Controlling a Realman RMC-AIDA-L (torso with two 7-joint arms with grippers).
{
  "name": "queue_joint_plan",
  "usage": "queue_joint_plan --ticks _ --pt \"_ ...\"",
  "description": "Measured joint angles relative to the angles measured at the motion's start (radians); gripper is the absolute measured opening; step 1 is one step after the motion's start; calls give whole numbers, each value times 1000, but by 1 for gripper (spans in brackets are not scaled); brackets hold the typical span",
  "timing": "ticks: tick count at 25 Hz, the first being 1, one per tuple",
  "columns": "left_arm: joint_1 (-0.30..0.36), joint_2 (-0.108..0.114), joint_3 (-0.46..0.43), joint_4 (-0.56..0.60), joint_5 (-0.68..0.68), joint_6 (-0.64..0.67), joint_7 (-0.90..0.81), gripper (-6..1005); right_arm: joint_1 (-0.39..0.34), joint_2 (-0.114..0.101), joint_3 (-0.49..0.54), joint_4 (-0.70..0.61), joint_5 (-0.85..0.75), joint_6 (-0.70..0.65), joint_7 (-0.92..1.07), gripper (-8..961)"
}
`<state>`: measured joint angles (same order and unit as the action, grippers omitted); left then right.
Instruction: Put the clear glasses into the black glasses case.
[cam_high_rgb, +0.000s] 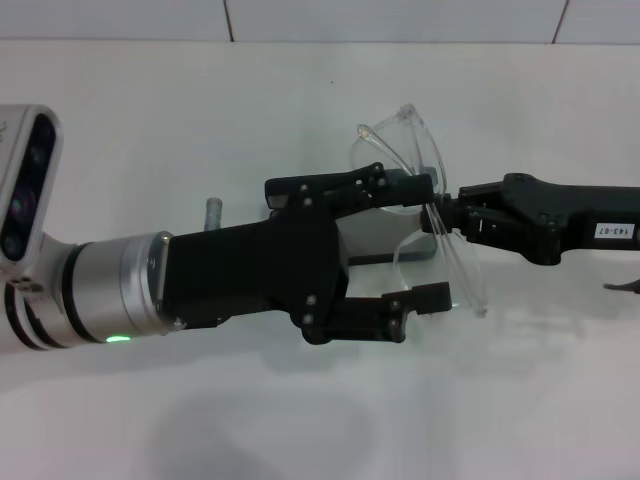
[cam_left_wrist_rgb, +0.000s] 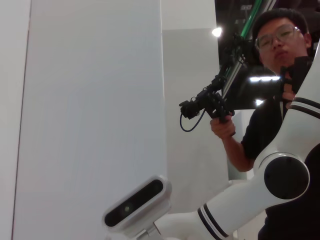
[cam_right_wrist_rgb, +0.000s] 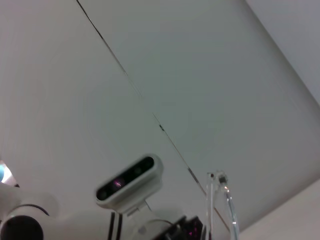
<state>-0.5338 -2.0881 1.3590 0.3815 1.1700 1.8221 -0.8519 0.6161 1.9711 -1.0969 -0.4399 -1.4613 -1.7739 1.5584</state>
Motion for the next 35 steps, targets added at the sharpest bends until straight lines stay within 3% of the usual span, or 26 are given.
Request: queue_joint_plan --ticks 4,7,10,14,19,29,35 --pt "2 3 -1 1 -7 3 4 832 -10 -17 5 -27 -14 43 -7 72" --pt "15 6 -23 2 -8 8 4 832 -37 -21 3 -143 -52 74 -5 72" --pt "41 10 -50 7 -8 11 1 832 -81 -5 4 -365 -158 99 34 71" --pt "83 14 -95 13 -7 11 2 832 -126 45 -32 -713 -362 152 128 80" --pt "132 18 -156 14 -7 11 6 833 -131 49 -245 -923 -506 324 239 91" --pt "145 22 -206 5 0 0 7 832 -123 54 -576 -984 -730 669 289 113" --pt "140 22 -207 11 0 -18 2 833 -126 55 -669 -951 -785 811 290 126"
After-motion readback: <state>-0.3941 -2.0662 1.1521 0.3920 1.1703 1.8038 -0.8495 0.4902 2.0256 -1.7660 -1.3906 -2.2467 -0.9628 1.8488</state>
